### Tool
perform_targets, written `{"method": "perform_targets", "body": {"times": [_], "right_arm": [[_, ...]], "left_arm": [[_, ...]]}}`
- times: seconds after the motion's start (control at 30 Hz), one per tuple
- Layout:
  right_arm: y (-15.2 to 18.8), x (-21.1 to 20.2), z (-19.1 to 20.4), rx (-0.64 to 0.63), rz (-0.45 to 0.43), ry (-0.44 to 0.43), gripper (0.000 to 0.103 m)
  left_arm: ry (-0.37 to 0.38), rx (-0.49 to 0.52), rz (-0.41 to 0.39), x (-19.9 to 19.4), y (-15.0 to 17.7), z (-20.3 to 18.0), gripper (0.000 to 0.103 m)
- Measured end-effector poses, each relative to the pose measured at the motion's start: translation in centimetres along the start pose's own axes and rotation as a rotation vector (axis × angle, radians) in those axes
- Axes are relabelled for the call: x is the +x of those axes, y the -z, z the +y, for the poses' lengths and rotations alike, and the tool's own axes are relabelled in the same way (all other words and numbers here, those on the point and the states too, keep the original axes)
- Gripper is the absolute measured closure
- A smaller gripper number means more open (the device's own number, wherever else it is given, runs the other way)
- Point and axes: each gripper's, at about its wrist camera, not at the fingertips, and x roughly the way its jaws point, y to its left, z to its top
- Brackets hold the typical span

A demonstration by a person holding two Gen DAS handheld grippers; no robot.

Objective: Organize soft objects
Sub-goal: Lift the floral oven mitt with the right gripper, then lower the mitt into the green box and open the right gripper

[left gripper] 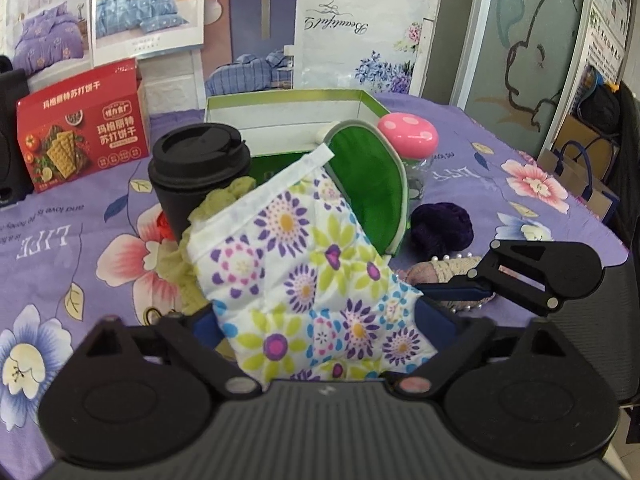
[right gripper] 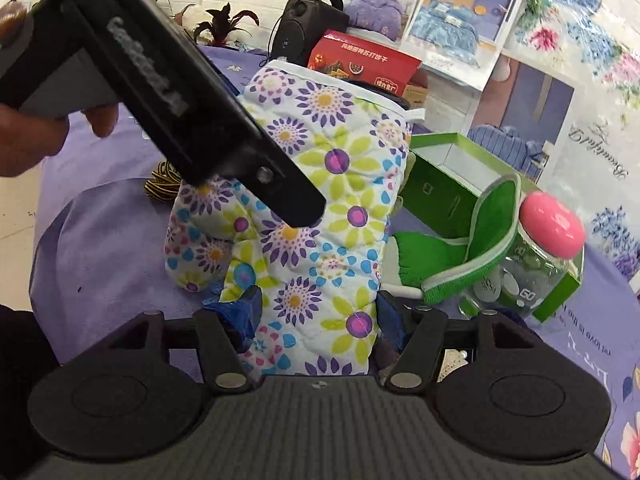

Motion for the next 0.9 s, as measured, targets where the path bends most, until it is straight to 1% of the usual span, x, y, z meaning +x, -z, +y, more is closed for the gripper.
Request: {"method": "perform_targets", "body": {"times": [0.03, 0.07, 0.1, 0.13, 0.2, 0.23, 0.27, 0.33, 0.37, 0.53, 0.73, 0.8, 0.9], "right_arm": [[0.1, 0.0, -0.2, 0.018, -0.009, 0.001, 0.060], [0.5, 0.1, -0.5, 0.055, -0.021, 0.010, 0.067], [0.7, 0.2, -0.9, 0.090, -0.016, 0.016, 0.079], [0.9, 0.2, -1.1, 0.117, -0.020, 0.012, 0.083], [1.0, -0.1, -1.0, 0.155, -0.029, 0.016, 0.091], [0.9, -0.3, -0.9, 0.159, -0.037, 0.024, 0.092], [0.8, -0.7, -0.7, 0.167, -0.052, 0.024, 0.094], [0.5, -1.6, -0.8, 0.187, -0.084, 0.021, 0.096], [0.3, -2.1, -0.7, 0.194, -0.108, 0.030, 0.096], [-1.1, -2.9, -1.7, 0.207, -0.169, 0.076, 0.096], [-3.8, -2.8, -3.7, 0.209, -0.252, 0.122, 0.095], [-5.3, -2.2, -5.1, 0.204, -0.271, 0.141, 0.095], [-8.3, -0.9, -8.0, 0.184, -0.290, 0.183, 0.095]], "left_arm": [[-0.011, 0.009, 0.010, 0.1, 0.0, -0.1, 0.079], [-0.026, 0.014, 0.021, 0.2, 0.1, -0.1, 0.083], [-0.027, 0.014, 0.026, 0.2, 0.2, 0.1, 0.087], [-0.018, 0.007, 0.027, 0.0, 0.2, 0.3, 0.089], [-0.003, -0.007, 0.020, -0.6, 0.3, 0.5, 0.090], [0.002, -0.006, 0.013, -0.9, 0.3, 0.5, 0.093], [0.010, -0.004, 0.006, -1.4, 0.3, 0.4, 0.093], [0.041, 0.000, -0.023, -2.6, -0.1, 0.0, 0.094], [0.051, 0.005, -0.044, -3.3, -0.3, -0.2, 0.094], [0.097, 0.029, -0.134, -5.9, -2.8, -0.9, 0.094], [0.078, 0.057, -0.215, -6.4, -6.4, -1.0, 0.094], [0.057, 0.085, -0.254, -6.2, -8.4, -0.9, 0.094], [0.033, 0.101, -0.289, -5.1, -12.6, -0.1, 0.094]]}}
